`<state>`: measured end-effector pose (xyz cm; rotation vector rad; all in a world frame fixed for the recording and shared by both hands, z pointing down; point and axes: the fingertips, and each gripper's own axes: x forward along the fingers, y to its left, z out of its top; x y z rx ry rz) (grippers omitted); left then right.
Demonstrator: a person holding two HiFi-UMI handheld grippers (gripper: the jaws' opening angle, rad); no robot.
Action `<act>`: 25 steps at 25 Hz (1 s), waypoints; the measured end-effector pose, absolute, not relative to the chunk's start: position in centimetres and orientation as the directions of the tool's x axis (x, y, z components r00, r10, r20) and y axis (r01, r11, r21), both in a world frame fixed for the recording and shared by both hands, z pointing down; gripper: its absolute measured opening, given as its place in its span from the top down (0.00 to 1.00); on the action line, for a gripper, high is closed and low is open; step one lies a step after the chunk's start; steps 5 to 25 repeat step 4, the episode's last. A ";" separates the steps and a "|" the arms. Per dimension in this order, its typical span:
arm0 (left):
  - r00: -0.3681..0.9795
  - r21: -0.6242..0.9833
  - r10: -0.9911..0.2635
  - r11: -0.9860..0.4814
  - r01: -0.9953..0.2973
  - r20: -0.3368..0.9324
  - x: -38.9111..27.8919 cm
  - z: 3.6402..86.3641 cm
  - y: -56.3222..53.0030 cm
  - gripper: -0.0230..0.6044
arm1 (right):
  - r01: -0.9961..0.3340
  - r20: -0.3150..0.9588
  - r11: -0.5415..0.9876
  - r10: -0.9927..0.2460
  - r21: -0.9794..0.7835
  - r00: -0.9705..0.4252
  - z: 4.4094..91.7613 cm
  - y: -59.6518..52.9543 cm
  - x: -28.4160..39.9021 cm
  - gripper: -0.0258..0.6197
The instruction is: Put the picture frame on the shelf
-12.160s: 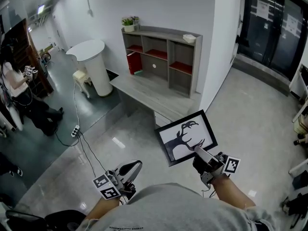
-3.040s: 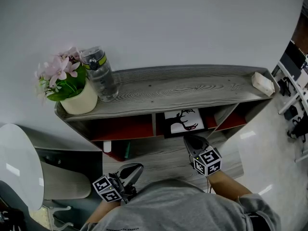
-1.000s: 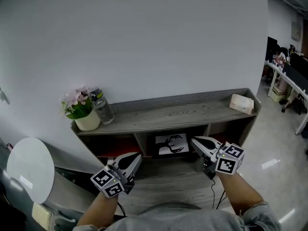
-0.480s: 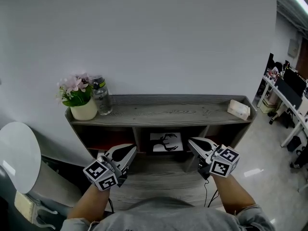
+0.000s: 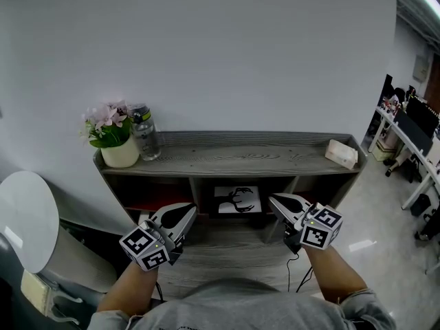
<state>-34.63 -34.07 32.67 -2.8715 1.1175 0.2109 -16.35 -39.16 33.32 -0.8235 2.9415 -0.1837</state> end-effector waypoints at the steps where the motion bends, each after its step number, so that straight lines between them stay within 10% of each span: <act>1: 0.729 -0.001 -0.669 -0.737 -0.676 -0.147 -34.6 32.6 -34.0 0.95 | -0.511 -0.046 0.849 -0.521 -0.136 -0.853 33.3 -39.1 -16.3 0.95; 25: 0.728 -0.005 -0.669 -0.736 -0.677 -0.150 -34.7 32.4 -33.9 0.95 | -0.508 -0.047 0.852 -0.516 -0.129 -0.855 33.1 -38.9 -16.5 0.95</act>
